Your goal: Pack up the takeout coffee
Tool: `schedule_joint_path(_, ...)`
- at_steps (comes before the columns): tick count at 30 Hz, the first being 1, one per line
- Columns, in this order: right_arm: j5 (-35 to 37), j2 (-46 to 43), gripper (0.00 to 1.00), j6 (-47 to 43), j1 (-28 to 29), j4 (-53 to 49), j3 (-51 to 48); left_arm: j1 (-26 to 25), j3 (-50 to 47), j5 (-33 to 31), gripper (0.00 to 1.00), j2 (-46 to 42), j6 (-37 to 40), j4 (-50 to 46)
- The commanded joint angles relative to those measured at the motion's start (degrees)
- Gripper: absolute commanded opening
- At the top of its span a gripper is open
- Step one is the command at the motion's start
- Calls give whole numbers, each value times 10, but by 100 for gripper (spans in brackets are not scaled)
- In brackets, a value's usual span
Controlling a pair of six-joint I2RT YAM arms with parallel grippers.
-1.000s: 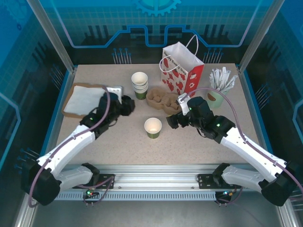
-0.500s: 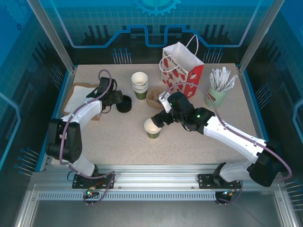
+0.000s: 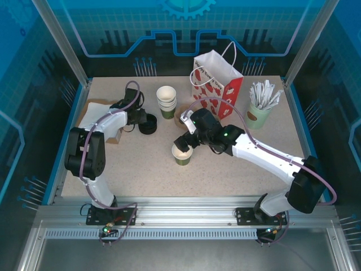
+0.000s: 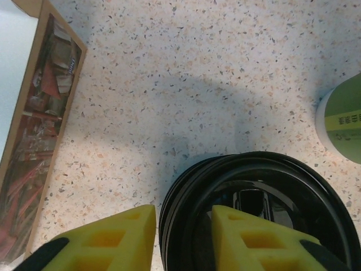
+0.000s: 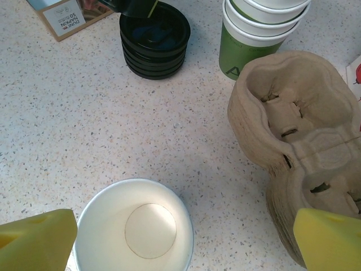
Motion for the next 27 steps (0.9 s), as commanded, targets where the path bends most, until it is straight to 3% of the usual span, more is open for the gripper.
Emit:
schedule_joint_path(1, -9, 7, 100, -8, 11, 7, 18, 3, 20, 0, 29, 12, 15, -22)
schedule_joint_path(17, -5, 9, 100, -3, 11, 7, 3, 3, 34, 4, 16, 11, 23, -28)
schedule_joint_path(27, 1, 2, 100, -2, 11, 6, -4, 2, 34, 6, 17, 18, 23, -30)
